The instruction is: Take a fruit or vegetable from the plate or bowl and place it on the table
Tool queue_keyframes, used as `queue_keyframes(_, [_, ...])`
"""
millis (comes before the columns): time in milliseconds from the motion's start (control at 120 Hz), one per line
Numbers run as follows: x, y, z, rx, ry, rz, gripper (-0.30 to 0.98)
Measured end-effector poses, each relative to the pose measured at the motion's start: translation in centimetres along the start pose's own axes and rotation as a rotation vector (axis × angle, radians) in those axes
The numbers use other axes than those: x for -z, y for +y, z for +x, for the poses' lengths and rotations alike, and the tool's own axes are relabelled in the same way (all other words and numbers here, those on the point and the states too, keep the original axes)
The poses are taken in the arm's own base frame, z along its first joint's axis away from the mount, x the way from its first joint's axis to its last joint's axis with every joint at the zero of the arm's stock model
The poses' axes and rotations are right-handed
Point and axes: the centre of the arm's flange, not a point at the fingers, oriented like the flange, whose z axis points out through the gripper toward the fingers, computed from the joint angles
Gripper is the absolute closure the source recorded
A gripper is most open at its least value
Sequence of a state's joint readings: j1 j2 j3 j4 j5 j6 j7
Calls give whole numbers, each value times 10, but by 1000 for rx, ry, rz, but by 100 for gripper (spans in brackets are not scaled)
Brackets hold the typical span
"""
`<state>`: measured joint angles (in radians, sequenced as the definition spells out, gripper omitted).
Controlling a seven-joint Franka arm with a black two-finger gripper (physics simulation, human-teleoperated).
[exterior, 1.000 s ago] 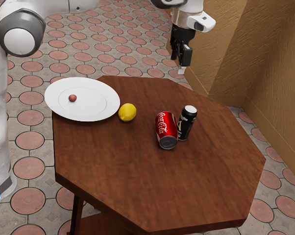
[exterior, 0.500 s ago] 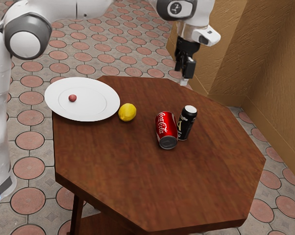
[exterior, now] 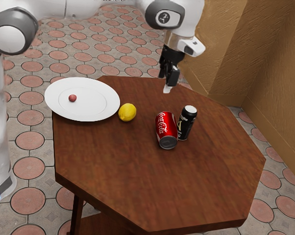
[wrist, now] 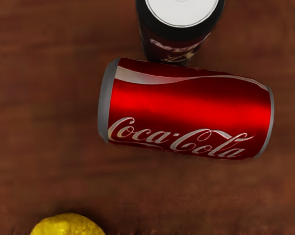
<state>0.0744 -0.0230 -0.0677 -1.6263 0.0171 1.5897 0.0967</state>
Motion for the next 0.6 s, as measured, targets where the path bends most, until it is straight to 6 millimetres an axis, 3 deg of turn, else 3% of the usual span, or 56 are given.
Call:
queue_keyframes(100, [-36,-1,-67,27,-27,6,0])
queue_keyframes(183, [-51,-3,-110,47,-5,12,0])
queue_keyframes(383, [-52,-20,-173,106,88,2,0])
queue_keyframes(508, [-64,-14,-194,85,96,-3,0])
queue_keyframes(600, [-75,-34,-213,115,77,-23,0])
